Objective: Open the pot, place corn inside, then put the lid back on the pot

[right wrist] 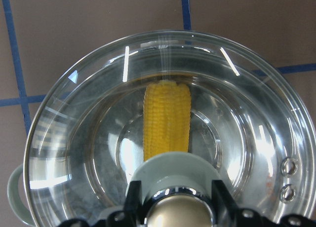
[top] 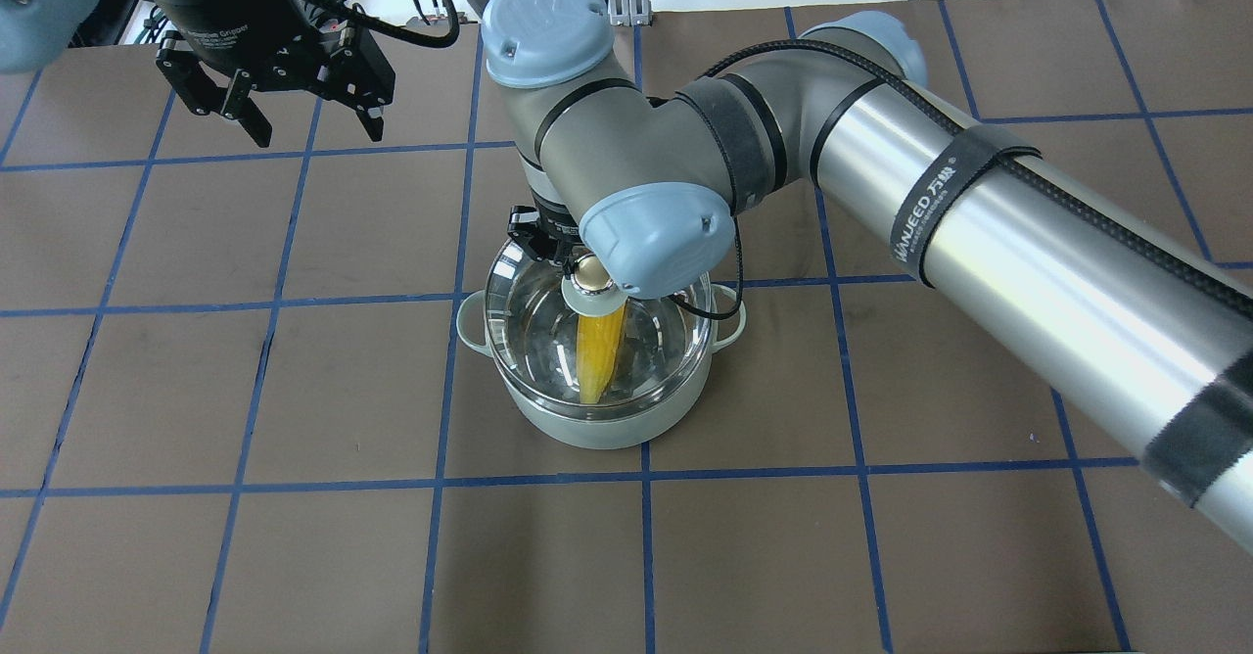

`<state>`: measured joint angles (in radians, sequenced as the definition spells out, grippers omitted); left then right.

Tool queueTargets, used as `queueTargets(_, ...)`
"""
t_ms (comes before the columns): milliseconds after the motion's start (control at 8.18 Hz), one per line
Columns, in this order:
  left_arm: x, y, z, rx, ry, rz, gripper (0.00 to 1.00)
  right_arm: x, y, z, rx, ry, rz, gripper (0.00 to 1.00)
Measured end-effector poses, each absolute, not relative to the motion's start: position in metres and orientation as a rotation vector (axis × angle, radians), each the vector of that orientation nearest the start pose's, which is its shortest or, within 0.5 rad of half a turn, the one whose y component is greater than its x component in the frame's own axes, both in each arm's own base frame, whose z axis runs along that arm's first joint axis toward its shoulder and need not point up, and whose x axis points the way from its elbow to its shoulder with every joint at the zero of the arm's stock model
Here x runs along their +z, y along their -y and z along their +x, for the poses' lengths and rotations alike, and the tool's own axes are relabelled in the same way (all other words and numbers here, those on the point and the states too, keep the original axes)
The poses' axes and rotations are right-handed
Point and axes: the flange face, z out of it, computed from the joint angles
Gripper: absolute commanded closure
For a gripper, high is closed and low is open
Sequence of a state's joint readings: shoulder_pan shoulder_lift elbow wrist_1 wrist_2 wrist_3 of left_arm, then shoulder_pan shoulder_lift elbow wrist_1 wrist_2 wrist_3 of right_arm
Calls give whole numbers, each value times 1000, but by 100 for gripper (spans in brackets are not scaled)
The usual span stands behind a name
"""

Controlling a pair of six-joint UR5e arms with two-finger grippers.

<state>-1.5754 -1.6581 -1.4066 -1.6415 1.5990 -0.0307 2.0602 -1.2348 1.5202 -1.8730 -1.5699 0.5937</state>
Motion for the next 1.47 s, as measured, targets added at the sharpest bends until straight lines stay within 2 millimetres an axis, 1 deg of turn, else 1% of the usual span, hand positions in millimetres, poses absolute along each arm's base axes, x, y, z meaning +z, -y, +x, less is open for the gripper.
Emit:
queueTargets(367,517,528,-133,-10,-3114,-42,0,354,483,408,-19,-3129,165,26)
queueTargets(489,517,528,-133,-9,-3113,-41,0,353,482,408,-17,-3131,166,34)
queueTargets(611,517,528,-133,-10,-3112,-41,0,352,482,407,-20,-3138,165,48)
queueTargets(1100,516,528,-133,-8,-3113,-43,0,352,482,406,-21,-3145,166,52)
queueTargets(1467,516,528,-133,-8,-3113,-43,0,352,483,407,-11,-3134,188,52)
